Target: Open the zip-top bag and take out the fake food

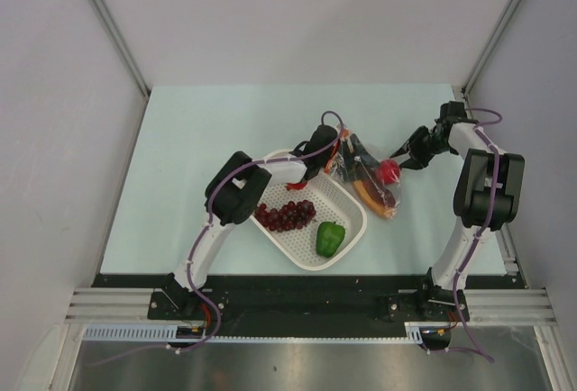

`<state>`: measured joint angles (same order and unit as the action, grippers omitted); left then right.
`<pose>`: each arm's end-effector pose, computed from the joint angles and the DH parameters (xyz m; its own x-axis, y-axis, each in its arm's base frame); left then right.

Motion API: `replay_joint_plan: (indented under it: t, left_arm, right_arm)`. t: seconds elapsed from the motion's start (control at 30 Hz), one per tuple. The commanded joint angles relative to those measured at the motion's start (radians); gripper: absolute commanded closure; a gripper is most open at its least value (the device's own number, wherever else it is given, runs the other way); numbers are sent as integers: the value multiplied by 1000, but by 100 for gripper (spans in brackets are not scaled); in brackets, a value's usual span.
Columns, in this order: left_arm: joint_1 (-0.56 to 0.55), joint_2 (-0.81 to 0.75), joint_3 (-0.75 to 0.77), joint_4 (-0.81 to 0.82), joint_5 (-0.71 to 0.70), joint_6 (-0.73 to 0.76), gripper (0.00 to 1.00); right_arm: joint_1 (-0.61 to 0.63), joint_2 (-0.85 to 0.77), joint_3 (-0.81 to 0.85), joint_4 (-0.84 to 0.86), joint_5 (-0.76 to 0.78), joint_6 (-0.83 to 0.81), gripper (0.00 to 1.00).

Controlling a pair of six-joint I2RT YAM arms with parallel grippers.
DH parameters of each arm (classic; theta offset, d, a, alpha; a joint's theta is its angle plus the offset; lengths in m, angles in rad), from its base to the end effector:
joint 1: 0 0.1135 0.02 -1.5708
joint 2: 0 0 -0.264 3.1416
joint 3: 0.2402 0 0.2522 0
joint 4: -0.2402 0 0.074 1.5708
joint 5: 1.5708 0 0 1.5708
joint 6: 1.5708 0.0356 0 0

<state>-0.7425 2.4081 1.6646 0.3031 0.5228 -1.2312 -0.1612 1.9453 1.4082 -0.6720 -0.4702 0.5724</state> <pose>0.3799 -0.3727 0.1239 -0.9708 -0.2179 -0.1006 0.0098 0.3827 -0.9238 0.3926 -0.0475 0.1865 -0.7842 0.6167 -0.0679 0.4873 0.6800 0.5479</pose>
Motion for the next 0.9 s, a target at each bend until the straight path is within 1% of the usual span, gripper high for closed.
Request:
replay_joint_plan:
  t: [0.0, 0.1, 0.4, 0.5, 0.63, 0.73, 0.77, 0.8, 0.83, 0.87]
  left_arm:
    - [-32, 51, 21, -44, -34, 9, 25]
    - [-37, 62, 29, -9, -20, -1, 24]
    - [-43, 85, 37, 10, -1, -22, 24]
    - [-44, 101, 40, 48, 11, -50, 25]
    - [-44, 115, 60, 51, 5, -50, 28]
    - [-44, 131, 76, 91, 9, -59, 37]
    - [-44, 135, 84, 94, 11, -60, 47]
    - [-44, 137, 84, 96, 11, -60, 53]
    - [-41, 137, 83, 109, 13, -62, 58]
    - [-43, 134, 80, 108, 14, -57, 65]
  right_arm:
    - [54, -14, -28, -43, -162, 102, 56]
    - [78, -22, -38, -52, -165, 119, 58]
    - [137, -51, -72, -41, -194, 182, 63]
    - [157, -49, -86, -46, -216, 187, 64]
    - [158, -77, -115, -60, -214, 173, 65]
    - [158, -100, -153, -66, -212, 158, 66]
    - [155, -103, -159, -66, -214, 155, 67]
    - [152, -103, -160, -66, -214, 141, 67]
    - [137, -102, -160, -67, -214, 138, 67]
    - [128, -101, -160, -67, -216, 132, 67]
